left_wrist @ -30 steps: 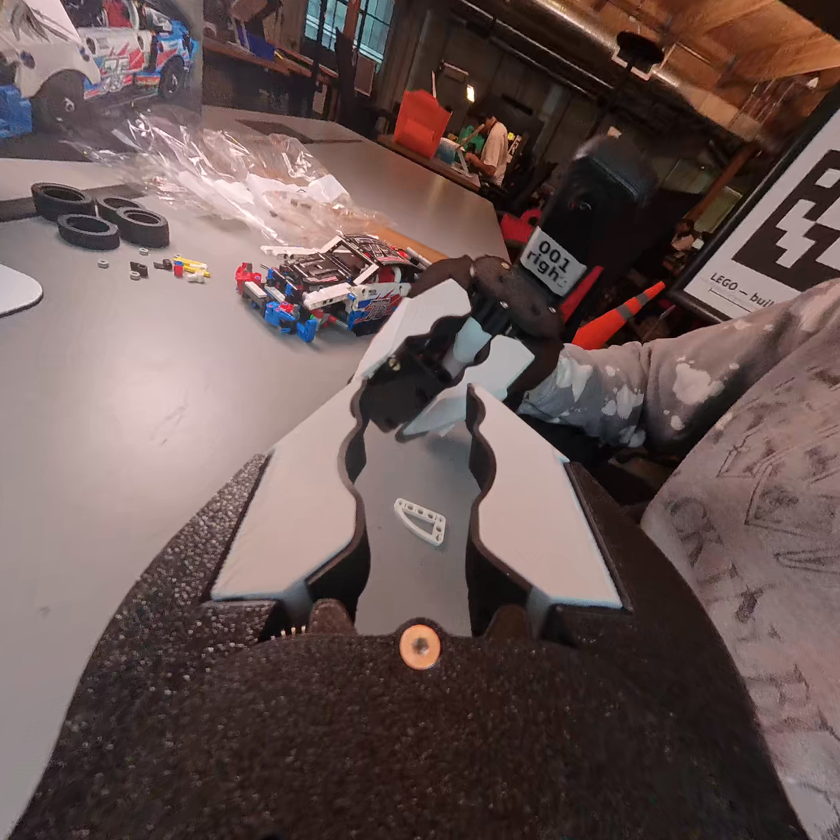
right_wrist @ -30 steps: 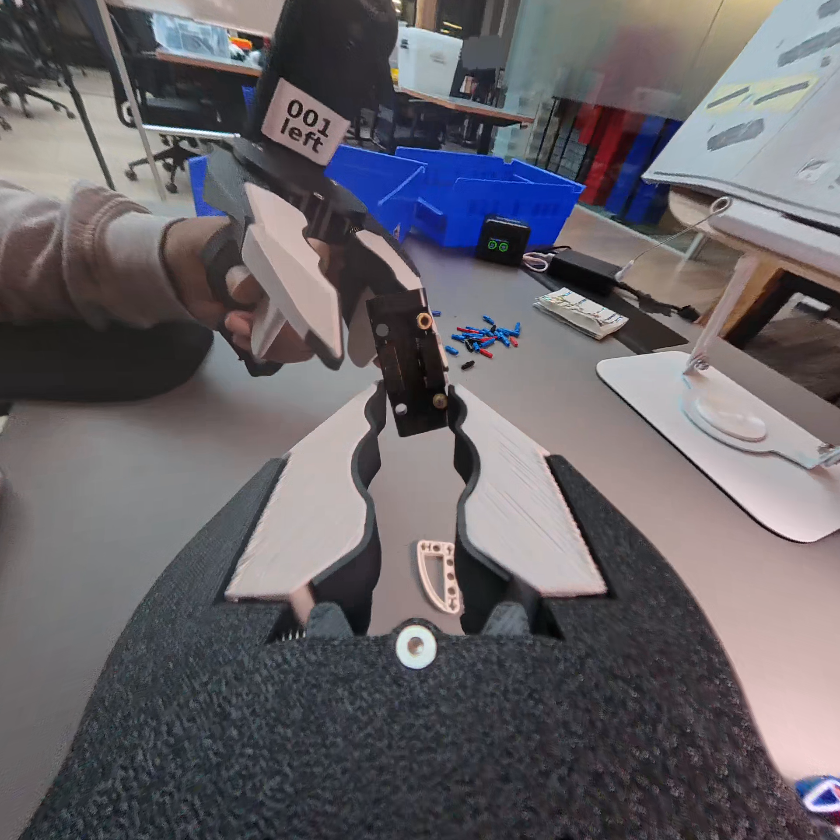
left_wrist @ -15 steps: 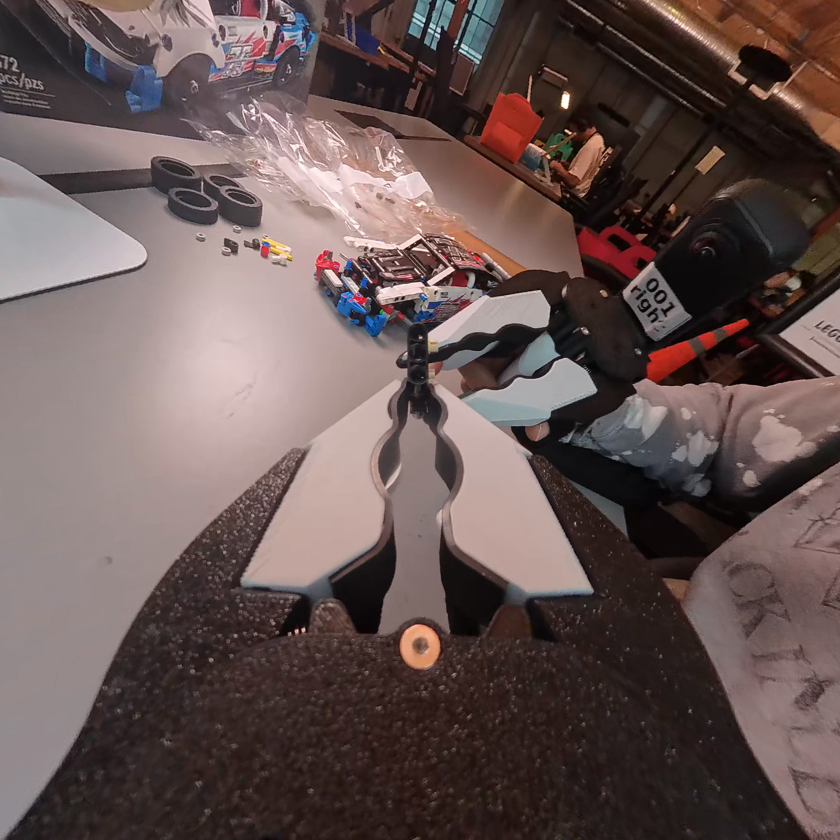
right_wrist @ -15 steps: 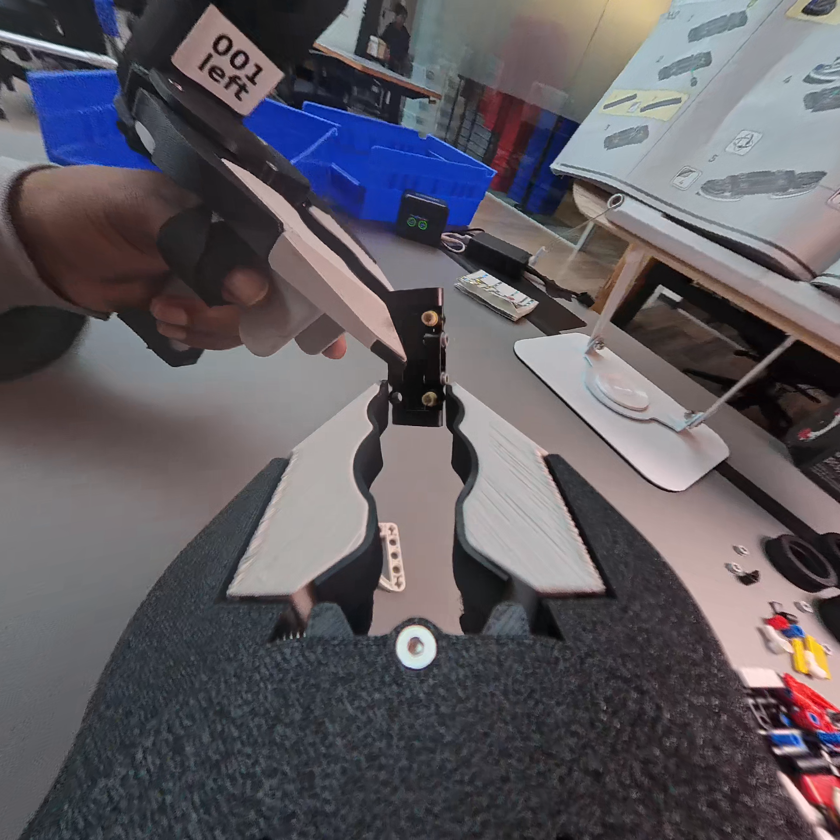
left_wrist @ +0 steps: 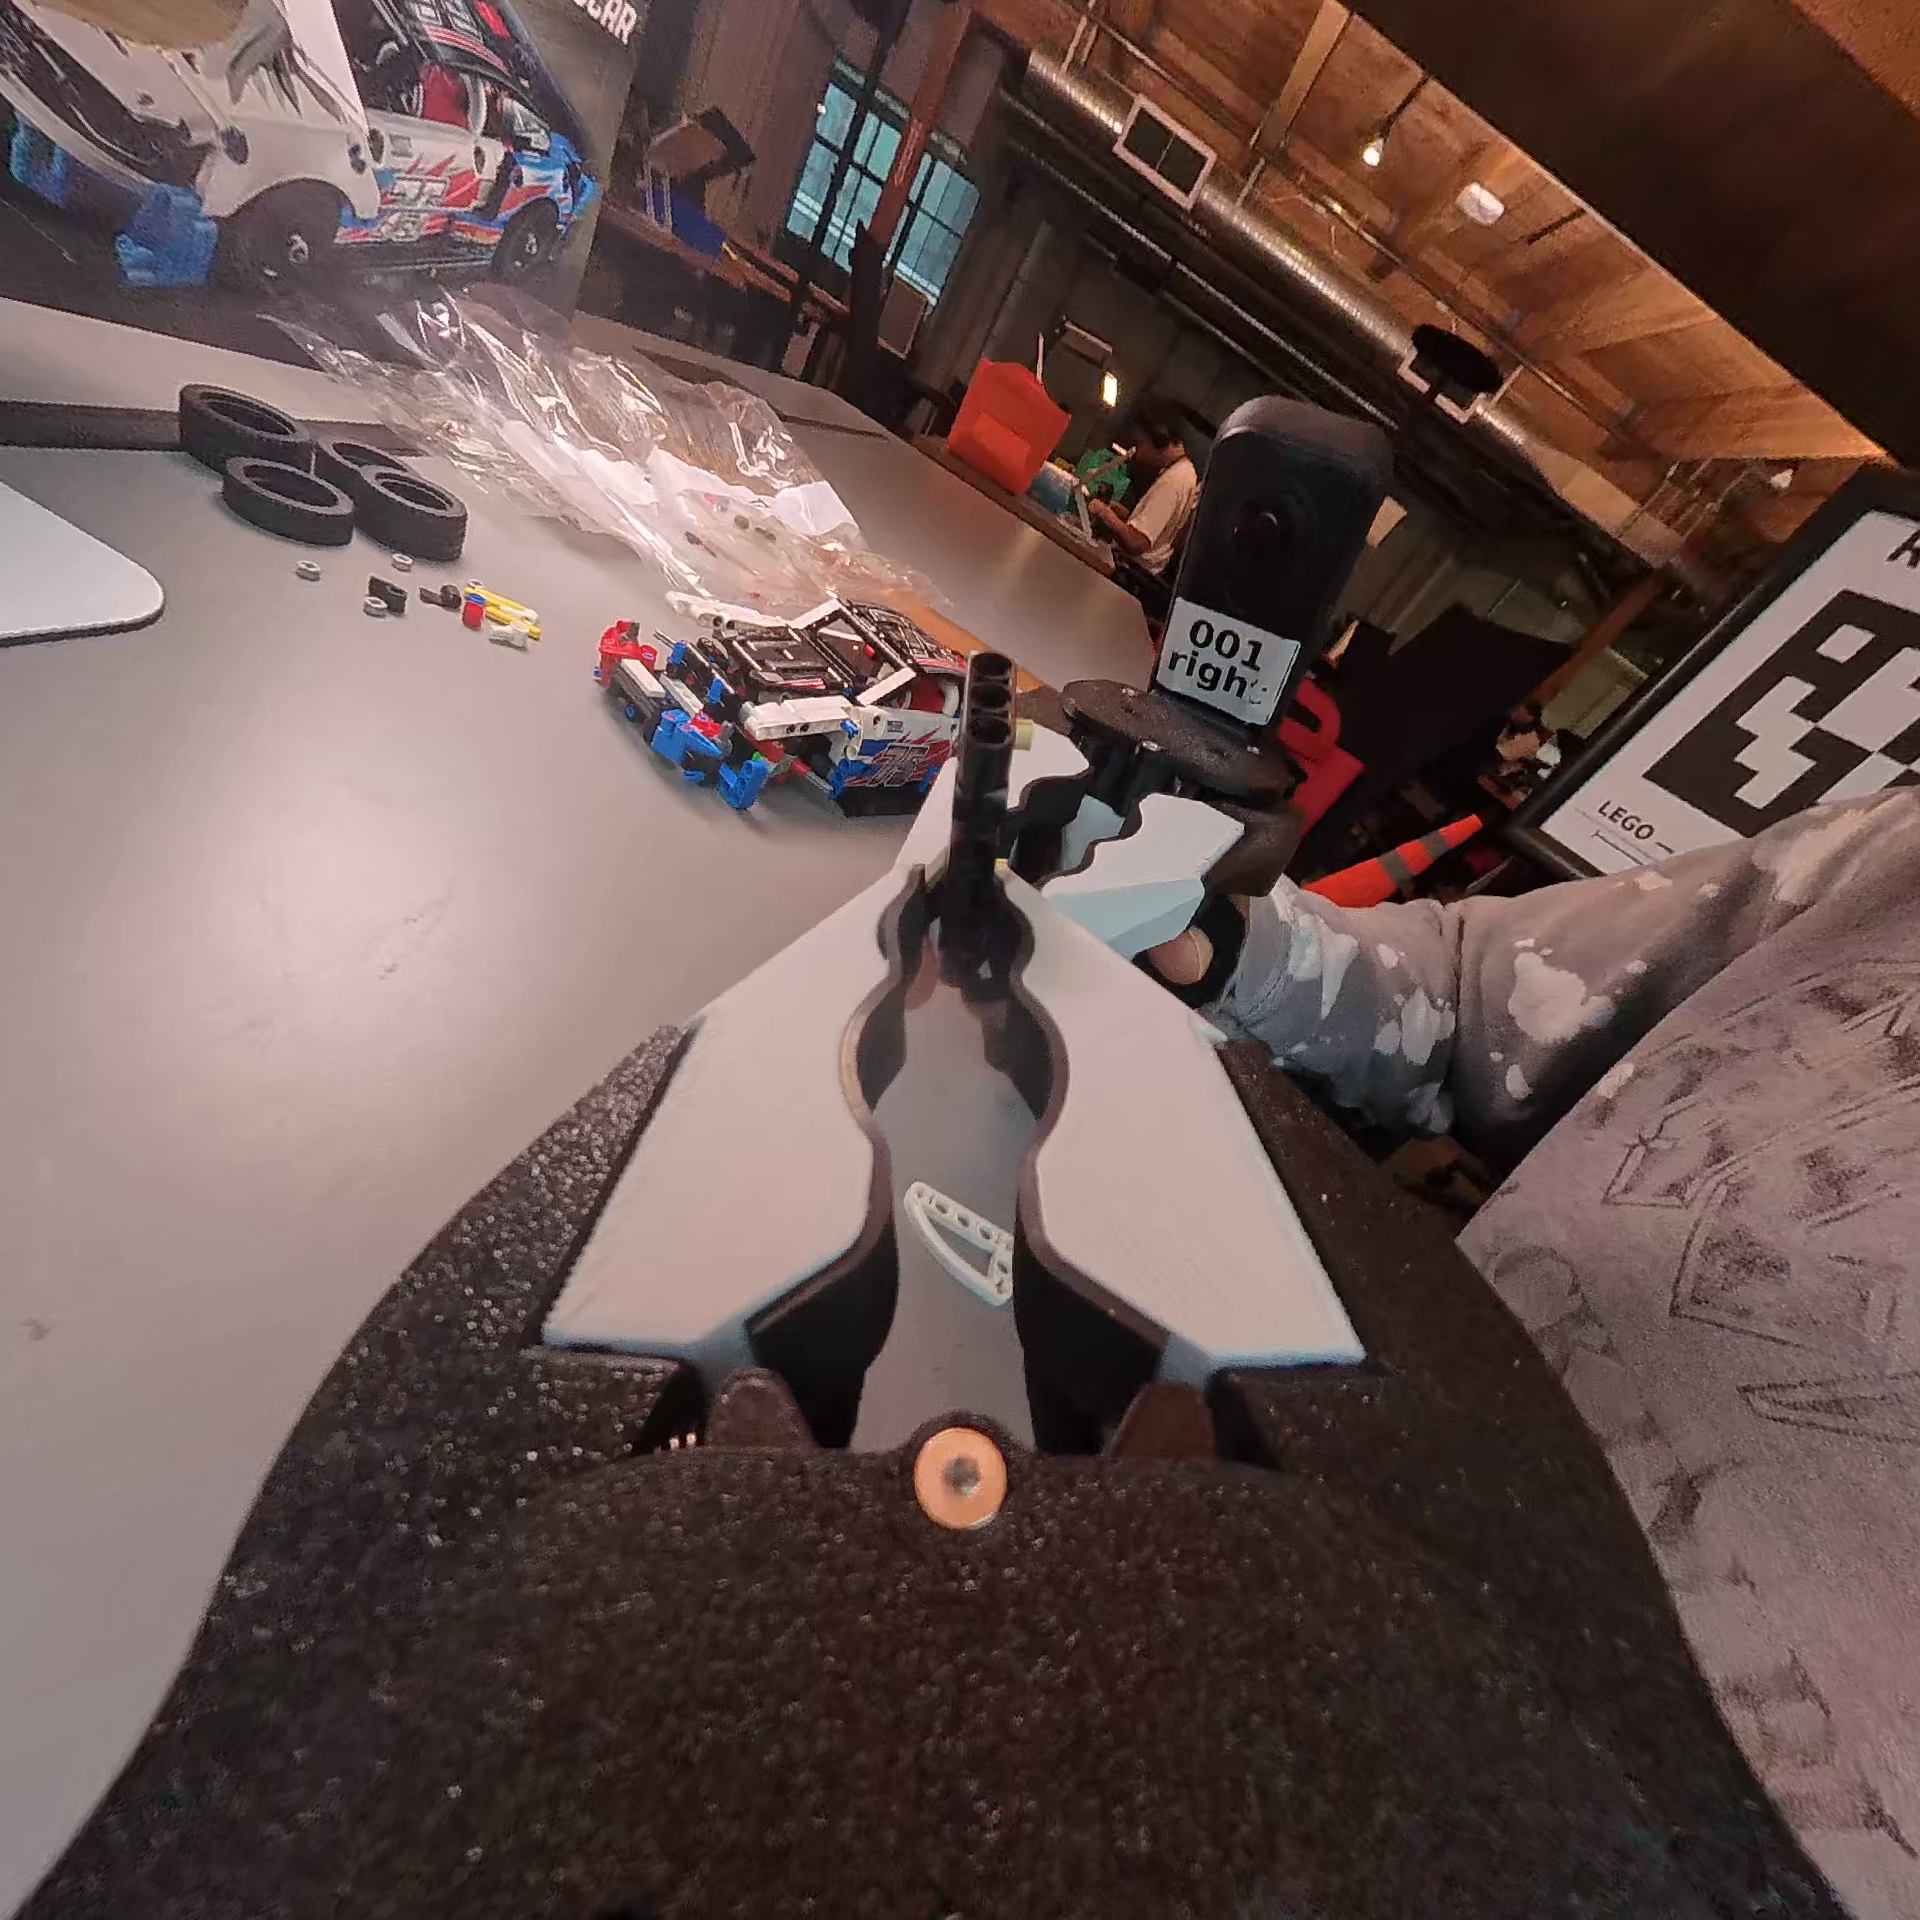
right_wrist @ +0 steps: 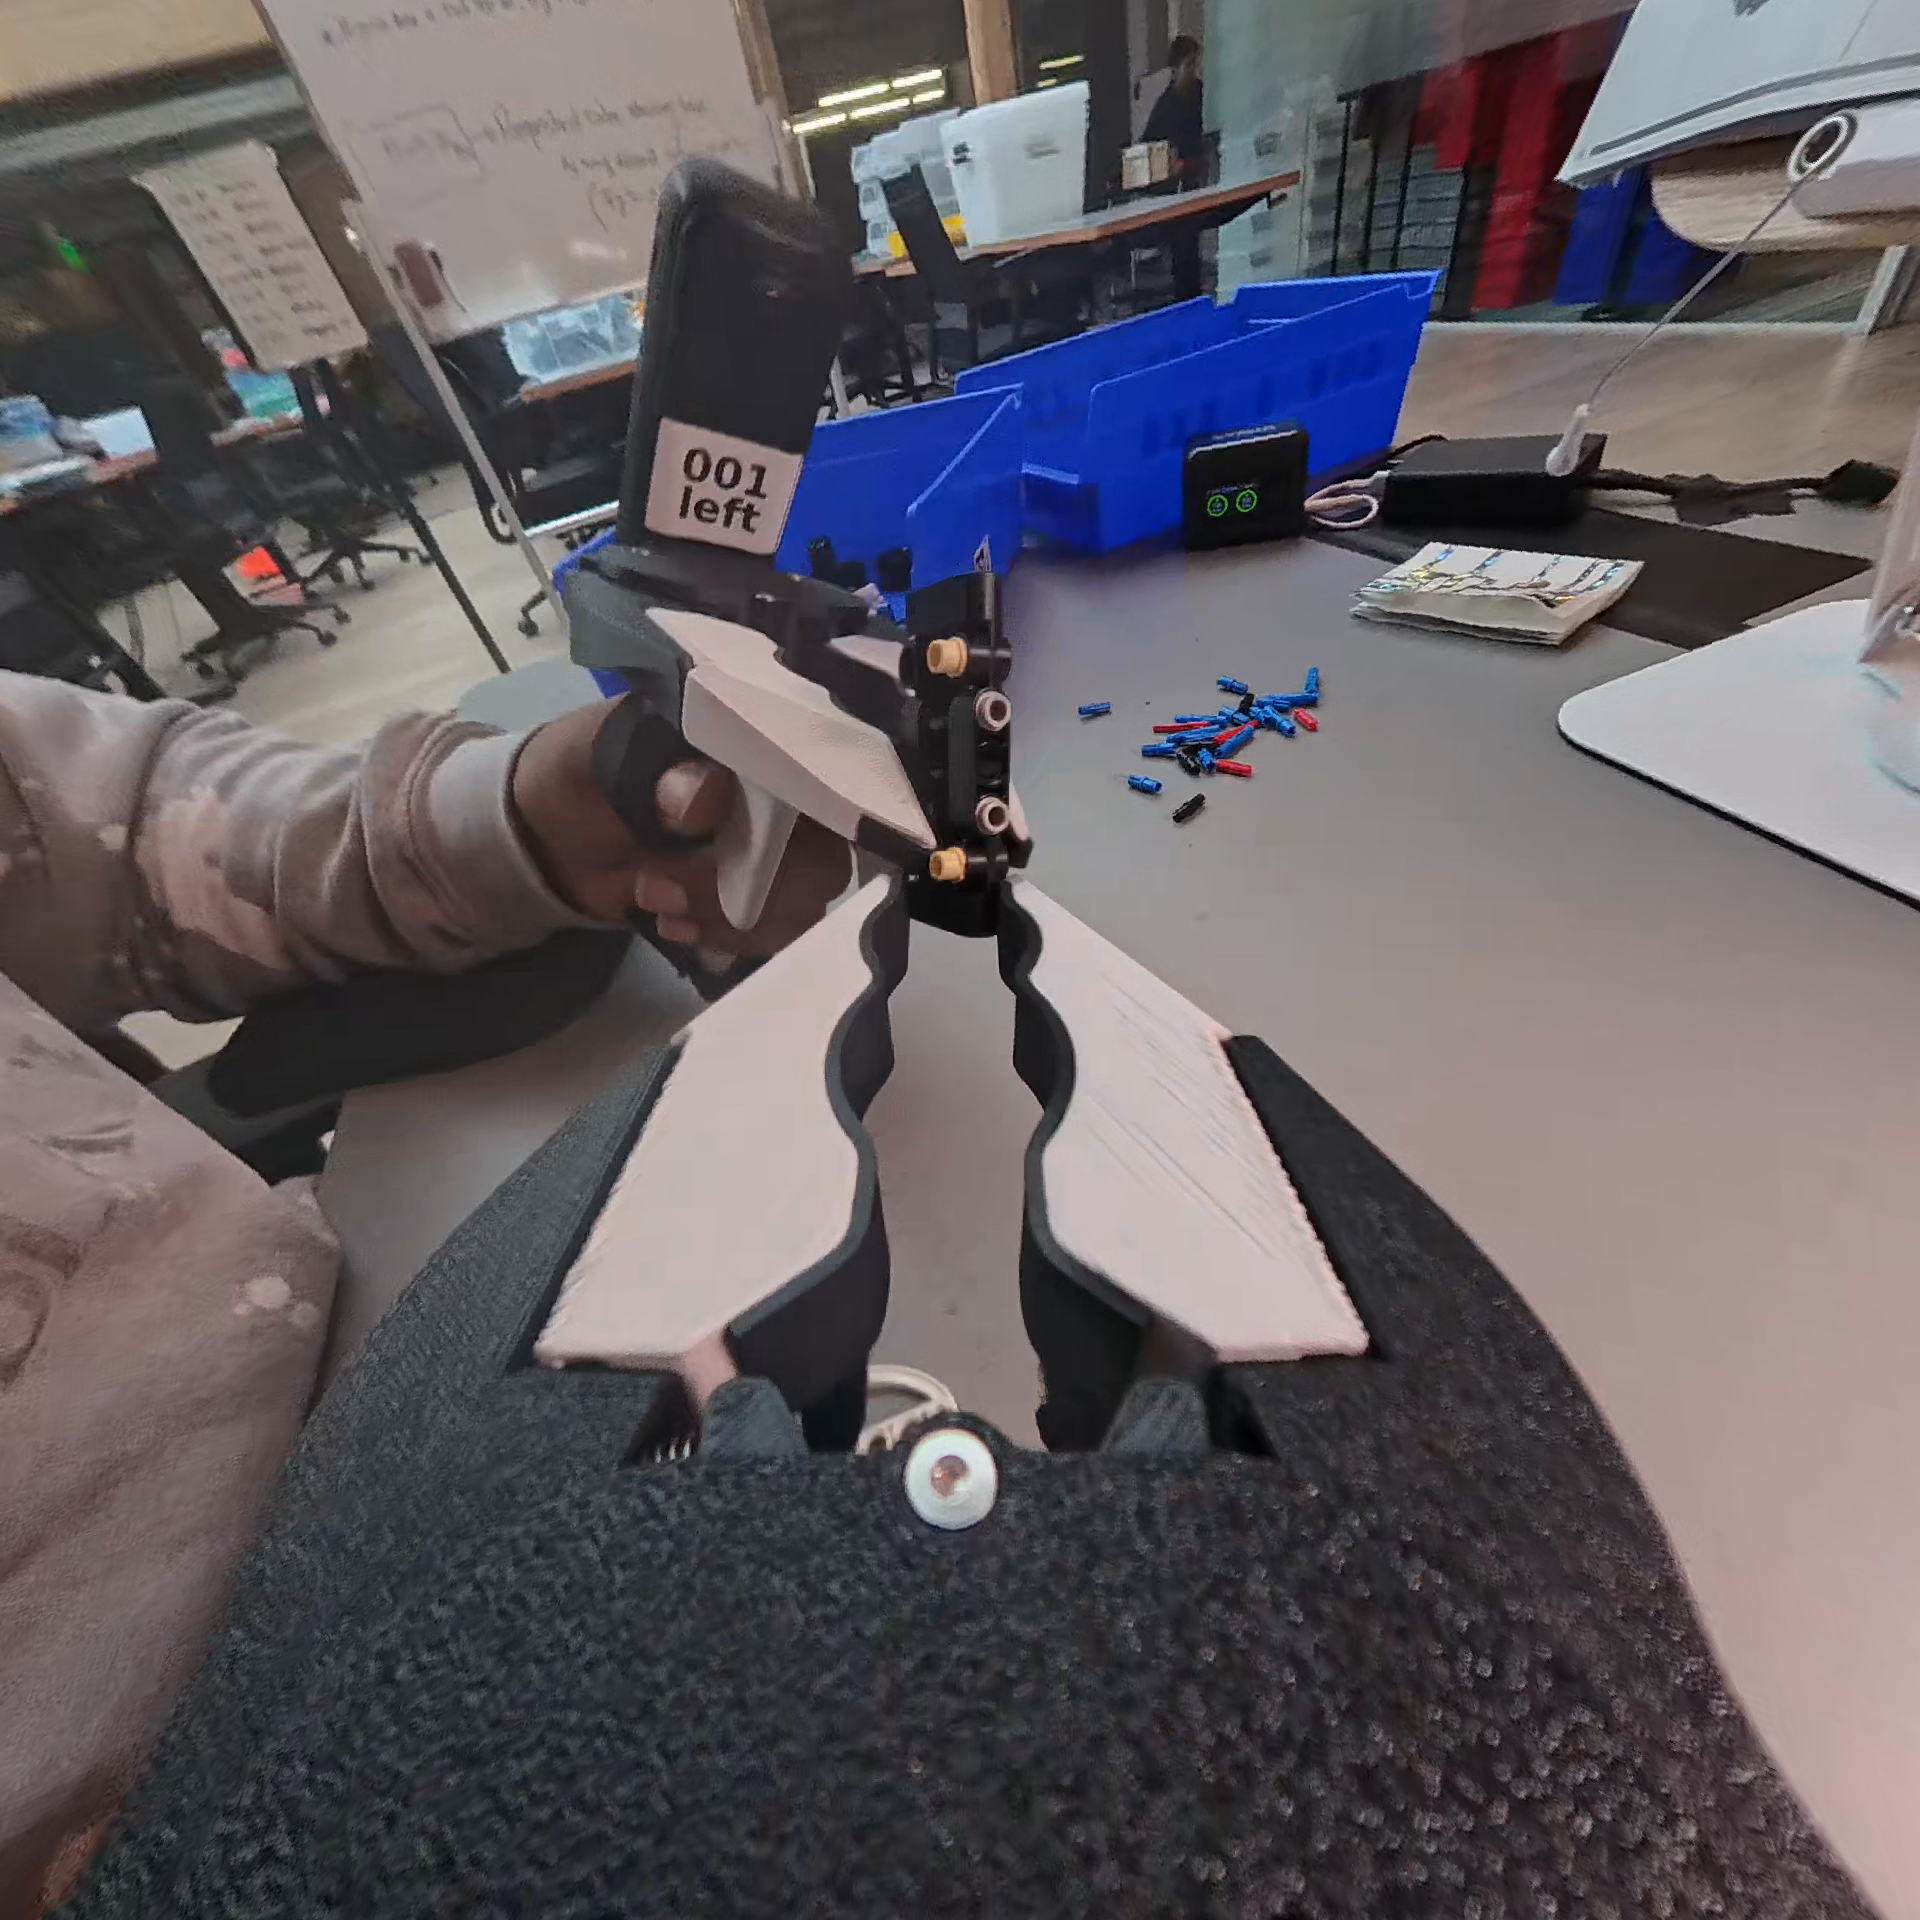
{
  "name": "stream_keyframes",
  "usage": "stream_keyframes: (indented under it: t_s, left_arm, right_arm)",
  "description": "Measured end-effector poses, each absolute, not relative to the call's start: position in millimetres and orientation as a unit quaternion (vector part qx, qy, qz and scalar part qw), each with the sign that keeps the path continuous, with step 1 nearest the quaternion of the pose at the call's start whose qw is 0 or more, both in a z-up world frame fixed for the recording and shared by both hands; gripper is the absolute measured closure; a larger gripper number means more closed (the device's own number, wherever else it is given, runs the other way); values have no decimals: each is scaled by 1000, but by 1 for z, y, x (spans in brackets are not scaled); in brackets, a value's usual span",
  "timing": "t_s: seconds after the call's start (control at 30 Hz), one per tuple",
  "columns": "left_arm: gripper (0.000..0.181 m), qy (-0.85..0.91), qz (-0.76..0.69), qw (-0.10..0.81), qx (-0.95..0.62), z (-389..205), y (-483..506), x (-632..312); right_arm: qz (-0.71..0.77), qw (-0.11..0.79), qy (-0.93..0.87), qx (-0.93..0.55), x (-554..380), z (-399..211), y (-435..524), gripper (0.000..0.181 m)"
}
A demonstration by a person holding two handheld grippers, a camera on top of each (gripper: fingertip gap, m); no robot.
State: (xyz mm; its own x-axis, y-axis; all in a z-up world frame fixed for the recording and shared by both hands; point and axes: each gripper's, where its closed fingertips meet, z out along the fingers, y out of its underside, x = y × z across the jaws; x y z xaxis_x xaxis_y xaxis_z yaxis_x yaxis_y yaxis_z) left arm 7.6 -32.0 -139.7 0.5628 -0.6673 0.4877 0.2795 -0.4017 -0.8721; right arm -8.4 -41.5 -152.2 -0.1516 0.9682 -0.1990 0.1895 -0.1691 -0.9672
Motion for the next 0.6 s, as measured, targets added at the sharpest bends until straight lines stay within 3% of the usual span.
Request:
stream_keyframes:
  t_s: [0.37, 0.6]
  left_arm:
    - [173, 86, -454, 531, -711, -148, -23, 2]
    - [165, 97, -404, 550, -724, -151, -19, -3]
  right_arm:
    - [557, 310, -487, -596, -13, -162, -33, 167]
    - [583, 262, -467, -611, -11, -166, -34, 173]
